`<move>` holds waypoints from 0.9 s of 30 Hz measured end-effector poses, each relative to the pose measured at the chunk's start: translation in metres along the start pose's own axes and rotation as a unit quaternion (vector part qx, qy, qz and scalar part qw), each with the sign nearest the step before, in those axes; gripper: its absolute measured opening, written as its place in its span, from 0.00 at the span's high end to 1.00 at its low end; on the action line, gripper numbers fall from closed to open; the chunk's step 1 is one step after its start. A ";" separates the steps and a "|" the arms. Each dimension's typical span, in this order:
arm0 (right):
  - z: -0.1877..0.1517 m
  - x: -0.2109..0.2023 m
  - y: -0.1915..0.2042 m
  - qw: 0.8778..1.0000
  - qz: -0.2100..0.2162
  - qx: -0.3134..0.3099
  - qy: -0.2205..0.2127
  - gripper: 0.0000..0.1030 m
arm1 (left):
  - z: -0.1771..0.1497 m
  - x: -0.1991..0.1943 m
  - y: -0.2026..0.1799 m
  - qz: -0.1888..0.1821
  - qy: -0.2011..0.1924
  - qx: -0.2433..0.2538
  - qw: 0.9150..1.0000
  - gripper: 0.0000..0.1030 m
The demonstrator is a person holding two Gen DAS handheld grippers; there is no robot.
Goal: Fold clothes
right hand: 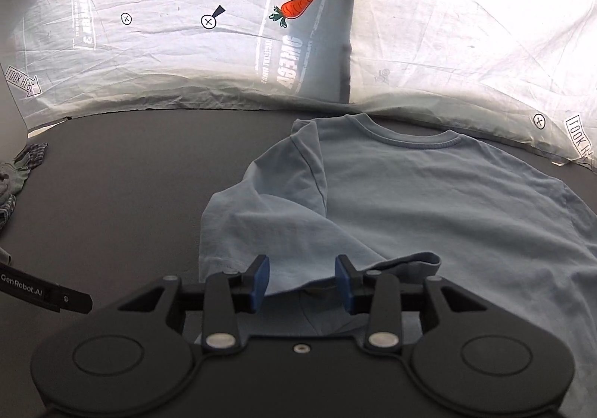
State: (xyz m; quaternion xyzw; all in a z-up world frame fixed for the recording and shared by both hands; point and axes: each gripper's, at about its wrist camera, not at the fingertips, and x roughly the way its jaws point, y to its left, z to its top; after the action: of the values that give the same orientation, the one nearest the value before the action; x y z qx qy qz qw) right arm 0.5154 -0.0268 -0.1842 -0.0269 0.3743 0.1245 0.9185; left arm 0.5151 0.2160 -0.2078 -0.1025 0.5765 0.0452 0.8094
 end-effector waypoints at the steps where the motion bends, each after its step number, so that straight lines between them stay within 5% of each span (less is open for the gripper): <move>1: 0.000 0.002 0.004 1.000 0.007 0.000 0.001 0.61 | -0.001 0.000 -0.005 -0.007 0.001 0.004 1.000 0.00; 7: 0.004 0.014 0.022 0.999 0.039 0.003 -0.006 0.57 | -0.005 0.007 -0.038 0.015 0.006 0.061 0.998 0.00; 15: 0.011 0.039 0.045 0.999 0.031 -0.035 0.011 0.52 | -0.008 0.007 -0.048 0.007 0.016 0.060 0.998 0.00; 18: 0.012 0.044 0.043 0.999 0.013 -0.037 0.020 0.66 | -0.008 0.007 -0.051 0.013 0.017 0.066 0.998 0.00; 19: 0.012 0.043 0.039 0.999 0.014 -0.031 0.019 0.87 | -0.008 0.007 -0.051 0.012 0.018 0.065 0.998 0.00; 20: 0.013 0.041 0.034 0.999 0.017 -0.022 0.017 0.93 | -0.008 0.007 -0.051 0.010 0.020 0.063 0.998 0.00; 27: 0.037 0.027 -0.019 0.999 -0.025 0.027 -0.035 0.97 | 0.003 0.008 -0.051 0.001 0.027 0.055 0.998 0.00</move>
State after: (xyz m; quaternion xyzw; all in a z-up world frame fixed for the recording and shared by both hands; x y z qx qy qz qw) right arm 0.5643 -0.0338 -0.1772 -0.0064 0.3441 0.0923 0.9343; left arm 0.5300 0.1664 -0.2082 -0.0584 0.6000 0.0109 0.7978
